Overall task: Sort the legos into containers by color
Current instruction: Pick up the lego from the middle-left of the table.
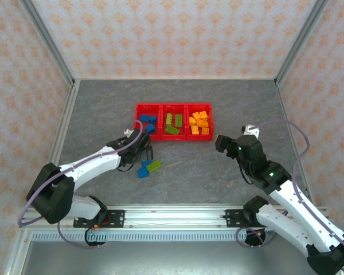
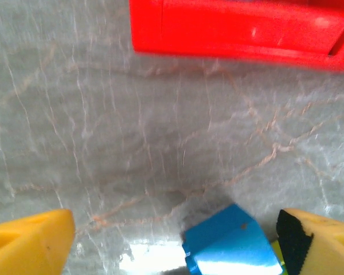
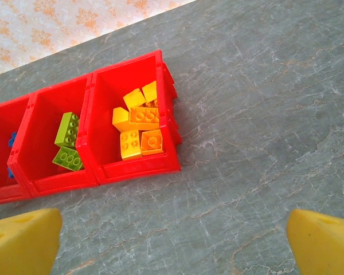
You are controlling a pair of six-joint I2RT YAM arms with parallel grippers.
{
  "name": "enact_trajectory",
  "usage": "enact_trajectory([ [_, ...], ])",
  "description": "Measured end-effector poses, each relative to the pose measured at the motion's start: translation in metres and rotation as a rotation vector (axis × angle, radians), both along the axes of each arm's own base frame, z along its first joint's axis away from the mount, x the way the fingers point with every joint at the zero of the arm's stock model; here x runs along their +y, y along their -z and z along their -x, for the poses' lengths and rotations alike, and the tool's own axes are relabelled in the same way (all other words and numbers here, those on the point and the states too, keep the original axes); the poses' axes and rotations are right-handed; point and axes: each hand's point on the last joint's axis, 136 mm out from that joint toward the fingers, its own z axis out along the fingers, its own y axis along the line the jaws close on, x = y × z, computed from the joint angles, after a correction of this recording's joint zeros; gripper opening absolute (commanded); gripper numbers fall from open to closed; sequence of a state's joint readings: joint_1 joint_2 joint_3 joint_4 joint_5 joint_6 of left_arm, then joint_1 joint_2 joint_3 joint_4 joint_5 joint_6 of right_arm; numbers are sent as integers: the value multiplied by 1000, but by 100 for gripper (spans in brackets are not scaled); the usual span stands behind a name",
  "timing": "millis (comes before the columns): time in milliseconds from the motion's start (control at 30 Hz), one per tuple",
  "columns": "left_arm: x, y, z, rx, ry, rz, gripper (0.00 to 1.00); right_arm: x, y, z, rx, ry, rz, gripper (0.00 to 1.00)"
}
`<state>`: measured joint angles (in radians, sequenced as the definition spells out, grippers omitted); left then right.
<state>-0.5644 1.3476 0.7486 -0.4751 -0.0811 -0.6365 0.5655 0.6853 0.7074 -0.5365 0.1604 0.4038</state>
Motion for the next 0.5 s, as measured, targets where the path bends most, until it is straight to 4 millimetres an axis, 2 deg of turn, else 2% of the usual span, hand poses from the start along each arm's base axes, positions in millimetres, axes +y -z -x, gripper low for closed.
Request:
enact_trajectory([
  [200,-8,19,17,40,-50,74,78,1,0,0,1,-3,-2,100],
  [500,-28,16,12,5,-75,176,77,1,0,0,2,-3,-2,100],
])
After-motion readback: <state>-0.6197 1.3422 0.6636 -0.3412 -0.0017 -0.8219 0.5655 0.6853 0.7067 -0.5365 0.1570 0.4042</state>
